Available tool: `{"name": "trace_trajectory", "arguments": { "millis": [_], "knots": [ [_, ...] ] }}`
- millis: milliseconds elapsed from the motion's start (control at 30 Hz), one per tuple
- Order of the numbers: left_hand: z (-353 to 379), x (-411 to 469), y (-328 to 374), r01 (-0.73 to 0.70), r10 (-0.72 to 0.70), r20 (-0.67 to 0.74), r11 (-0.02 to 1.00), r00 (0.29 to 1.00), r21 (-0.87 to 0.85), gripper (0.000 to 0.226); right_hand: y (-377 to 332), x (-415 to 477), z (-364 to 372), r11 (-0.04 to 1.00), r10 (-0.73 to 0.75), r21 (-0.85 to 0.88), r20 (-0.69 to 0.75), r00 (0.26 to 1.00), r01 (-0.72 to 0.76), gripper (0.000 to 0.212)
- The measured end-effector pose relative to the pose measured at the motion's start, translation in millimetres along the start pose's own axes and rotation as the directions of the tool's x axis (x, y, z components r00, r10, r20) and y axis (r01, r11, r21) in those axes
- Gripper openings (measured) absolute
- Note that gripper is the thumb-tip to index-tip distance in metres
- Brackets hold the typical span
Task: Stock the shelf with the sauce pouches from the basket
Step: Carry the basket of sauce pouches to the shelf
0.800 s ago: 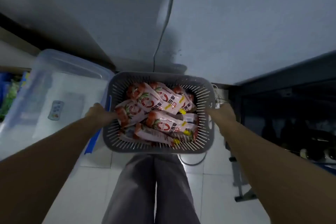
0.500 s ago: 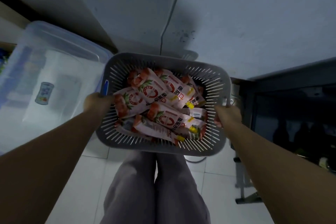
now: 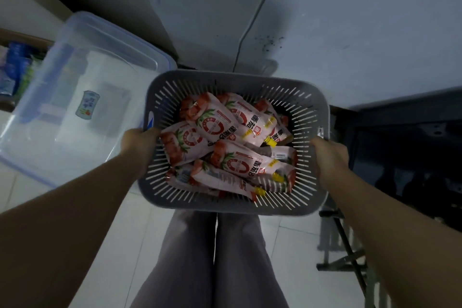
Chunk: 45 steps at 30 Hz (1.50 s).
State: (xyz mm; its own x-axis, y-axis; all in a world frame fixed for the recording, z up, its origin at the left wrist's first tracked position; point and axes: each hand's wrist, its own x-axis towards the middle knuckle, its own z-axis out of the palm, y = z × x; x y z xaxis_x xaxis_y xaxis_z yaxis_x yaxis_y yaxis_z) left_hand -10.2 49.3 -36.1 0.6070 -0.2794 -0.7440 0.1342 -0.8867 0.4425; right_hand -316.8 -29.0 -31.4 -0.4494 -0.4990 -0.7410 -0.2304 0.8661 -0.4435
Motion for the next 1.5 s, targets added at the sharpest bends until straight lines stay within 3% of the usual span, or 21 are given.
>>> {"name": "trace_trajectory", "arguments": {
  "millis": [267, 533, 667, 967, 1167, 1233, 1400, 1500],
  "knots": [
    [-68, -87, -29, 0.069, -0.07, -0.032, 0.997, 0.997, -0.033, 0.023, -18, -81, -37, 0.994, -0.059, -0.089, 0.091, 0.994, 0.067, 0.007],
    [-130, -167, -95, 0.168, -0.207, -0.134, 0.953, 0.969, -0.252, 0.019, -20, -149, -31, 0.938, -0.162, -0.261, 0.248, 0.955, 0.226, 0.012],
    [-160, -209, -155, 0.237, -0.329, -0.179, 0.885, 0.927, -0.401, 0.019, -14, -192, -7, 0.852, -0.238, -0.366, 0.367, 0.899, 0.375, 0.017],
    [-220, -309, -315, 0.253, -0.646, -0.28, 0.605, 0.71, -0.755, 0.033, 59, -339, 74, 0.575, -0.245, -0.462, 0.689, 0.682, 0.675, 0.018],
    [-245, -378, -434, 0.2, -0.834, -0.245, 0.383, 0.494, -0.902, 0.035, 161, -451, 136, 0.293, -0.205, -0.4, 0.861, 0.466, 0.868, 0.027],
    [-254, -403, -472, 0.16, -0.883, -0.2, 0.291, 0.425, -0.943, 0.036, 202, -491, 152, 0.208, -0.155, -0.361, 0.906, 0.395, 0.909, 0.018],
    [-276, -459, -566, 0.073, -0.952, -0.106, 0.132, 0.287, -0.989, 0.042, 305, -577, 180, 0.185, 0.028, -0.311, 0.95, 0.312, 0.932, 0.024],
    [-285, -488, -611, 0.007, -0.98, -0.049, 0.051, 0.195, -0.999, 0.042, 366, -632, 190, 0.086, 0.119, -0.245, 0.965, 0.234, 0.966, 0.025]
  ]
}}
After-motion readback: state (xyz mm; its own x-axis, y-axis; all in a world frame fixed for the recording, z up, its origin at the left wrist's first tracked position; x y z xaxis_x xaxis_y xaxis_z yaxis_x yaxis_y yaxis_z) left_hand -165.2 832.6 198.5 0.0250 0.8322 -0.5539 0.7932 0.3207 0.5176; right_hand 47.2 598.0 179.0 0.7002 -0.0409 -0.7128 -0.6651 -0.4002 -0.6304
